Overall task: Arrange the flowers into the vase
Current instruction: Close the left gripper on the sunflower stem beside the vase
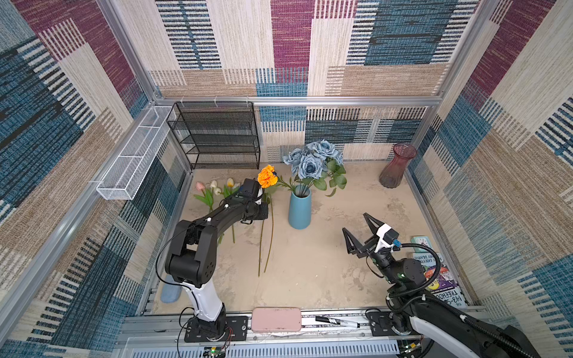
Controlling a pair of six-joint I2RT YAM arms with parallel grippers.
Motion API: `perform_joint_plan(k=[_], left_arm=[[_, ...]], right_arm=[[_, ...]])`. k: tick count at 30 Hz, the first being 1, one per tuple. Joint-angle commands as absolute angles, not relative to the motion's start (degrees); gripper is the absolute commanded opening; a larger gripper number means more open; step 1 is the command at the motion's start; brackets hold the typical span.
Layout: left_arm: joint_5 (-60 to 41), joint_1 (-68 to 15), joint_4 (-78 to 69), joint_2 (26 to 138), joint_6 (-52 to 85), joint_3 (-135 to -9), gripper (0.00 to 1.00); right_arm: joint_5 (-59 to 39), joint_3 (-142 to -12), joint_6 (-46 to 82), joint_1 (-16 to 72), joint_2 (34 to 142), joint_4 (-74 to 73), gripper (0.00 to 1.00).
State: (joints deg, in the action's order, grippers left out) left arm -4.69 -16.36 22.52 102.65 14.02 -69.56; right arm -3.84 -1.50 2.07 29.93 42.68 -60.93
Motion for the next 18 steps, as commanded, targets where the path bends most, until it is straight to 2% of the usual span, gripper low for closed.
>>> perform_joint_plan(k=[1, 8, 15, 18], left_arm=[[-4.7, -16.3, 23.5, 104.2, 14.2, -70.4, 0.39], [-4.2, -16.3, 26.5, 109.9, 13.7, -74.2, 0.4], [-2.8, -16.3, 26.9, 111.6, 13.3, -75.4, 0.21], [-2.0, -16.3, 26.9, 111.0, 13.0, -75.2, 0.08]], right_arm=[[-2.9, -1.8, 2.0, 30.0, 42.9, -62.7, 1.0], [-3.0, -1.8, 1.9, 30.0, 42.6, -62.5, 1.0], [-3.0, -2.1, 1.6, 30.0, 42.9, -62.1, 1.0], [-3.0, -2.1, 1.7, 30.0, 42.6, -62.0, 1.0]])
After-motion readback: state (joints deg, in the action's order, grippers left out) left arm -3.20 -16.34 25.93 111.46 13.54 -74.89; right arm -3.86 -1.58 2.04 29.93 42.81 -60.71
